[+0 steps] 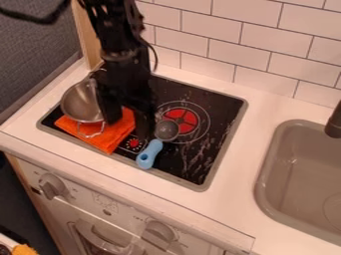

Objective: Move the blue spoon on the left side above the right burner

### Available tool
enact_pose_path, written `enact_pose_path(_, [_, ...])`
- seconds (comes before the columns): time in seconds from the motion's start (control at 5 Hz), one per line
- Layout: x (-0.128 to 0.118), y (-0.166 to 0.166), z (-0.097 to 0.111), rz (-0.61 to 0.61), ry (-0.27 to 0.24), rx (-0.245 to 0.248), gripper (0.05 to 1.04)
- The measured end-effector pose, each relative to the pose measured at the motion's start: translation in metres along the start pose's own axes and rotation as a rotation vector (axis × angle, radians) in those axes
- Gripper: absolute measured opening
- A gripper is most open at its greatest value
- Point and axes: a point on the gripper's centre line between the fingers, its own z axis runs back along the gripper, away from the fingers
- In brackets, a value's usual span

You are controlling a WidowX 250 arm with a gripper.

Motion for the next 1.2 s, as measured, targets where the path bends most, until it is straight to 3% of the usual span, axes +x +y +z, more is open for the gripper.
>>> enact_pose_path(0.4, [-0.004, -0.011, -0.042, -0.023, 0.096, -0.017, 1.000])
enact_pose_path(0.6, [-0.004, -0.012, -0.044, -0.021, 0.094, -0.022, 0.952])
enact_pose_path(0.8, [-0.004, -0.012, -0.044, -0.020, 0.085, -0.021, 0.653])
enact_pose_path(1.0, [-0.004, -0.015, -0.043, -0.040, 0.079, 0.015, 0.435])
enact_pose_path(1.2, [-0.006, -0.018, -0.027, -0.052, 0.062, 0.097, 0.427])
